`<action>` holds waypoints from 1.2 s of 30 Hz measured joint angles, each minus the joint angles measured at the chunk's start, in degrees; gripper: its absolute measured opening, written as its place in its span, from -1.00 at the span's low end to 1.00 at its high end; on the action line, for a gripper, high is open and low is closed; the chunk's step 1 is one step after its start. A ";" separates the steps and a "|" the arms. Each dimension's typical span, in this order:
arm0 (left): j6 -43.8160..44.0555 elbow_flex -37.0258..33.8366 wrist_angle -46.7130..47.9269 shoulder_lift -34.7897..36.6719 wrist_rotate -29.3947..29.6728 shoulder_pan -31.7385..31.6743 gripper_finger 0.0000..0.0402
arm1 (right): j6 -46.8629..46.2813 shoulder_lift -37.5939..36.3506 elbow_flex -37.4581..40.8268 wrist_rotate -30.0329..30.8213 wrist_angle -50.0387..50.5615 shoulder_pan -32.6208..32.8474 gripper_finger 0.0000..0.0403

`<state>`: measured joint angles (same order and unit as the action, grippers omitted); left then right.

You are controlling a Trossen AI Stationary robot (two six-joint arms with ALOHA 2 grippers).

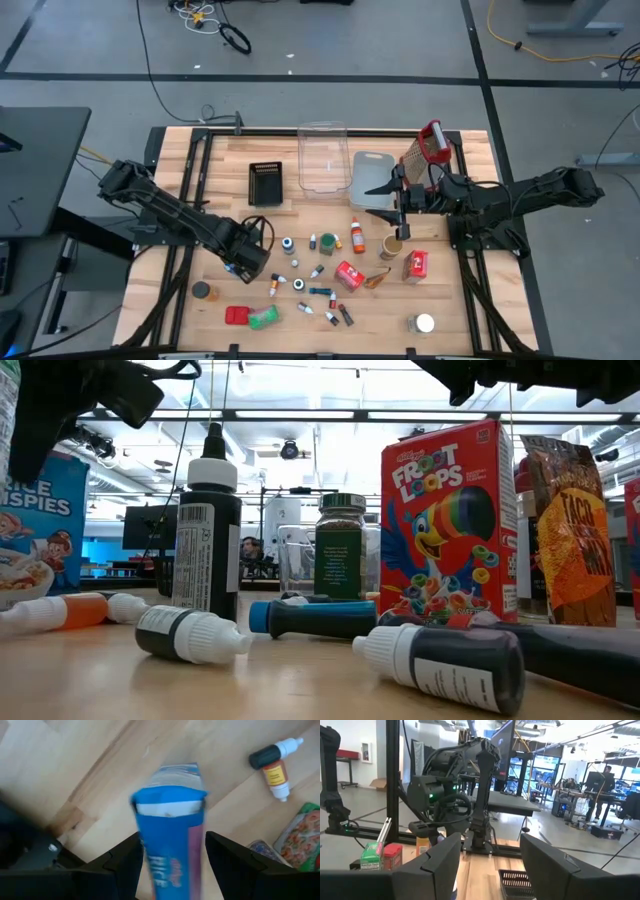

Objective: Pick & Place Kitchen Items
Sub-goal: Put the blue cereal box into the transparent bin

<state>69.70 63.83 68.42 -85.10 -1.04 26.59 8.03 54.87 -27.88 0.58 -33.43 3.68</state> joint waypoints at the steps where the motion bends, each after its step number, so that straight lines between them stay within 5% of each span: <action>1: -0.55 0.00 -0.05 0.00 0.01 0.00 0.10 | 0.00 0.00 0.00 0.00 0.02 0.02 0.06; 9: -2.43 -0.02 -2.00 0.00 1.63 -0.17 0.08 | 0.81 0.00 0.00 0.02 0.04 0.00 0.06; 25: -4.83 0.00 -2.40 0.00 3.42 -3.72 -0.49 | 0.73 0.00 0.00 0.00 0.04 0.00 0.06; 36: -14.75 1.98 -1.87 1.30 6.01 -10.35 -0.51 | 0.66 0.00 0.00 0.02 0.04 0.02 0.06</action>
<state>54.95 65.81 66.54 -83.80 4.97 16.24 8.69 54.87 -27.88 0.60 -33.39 3.70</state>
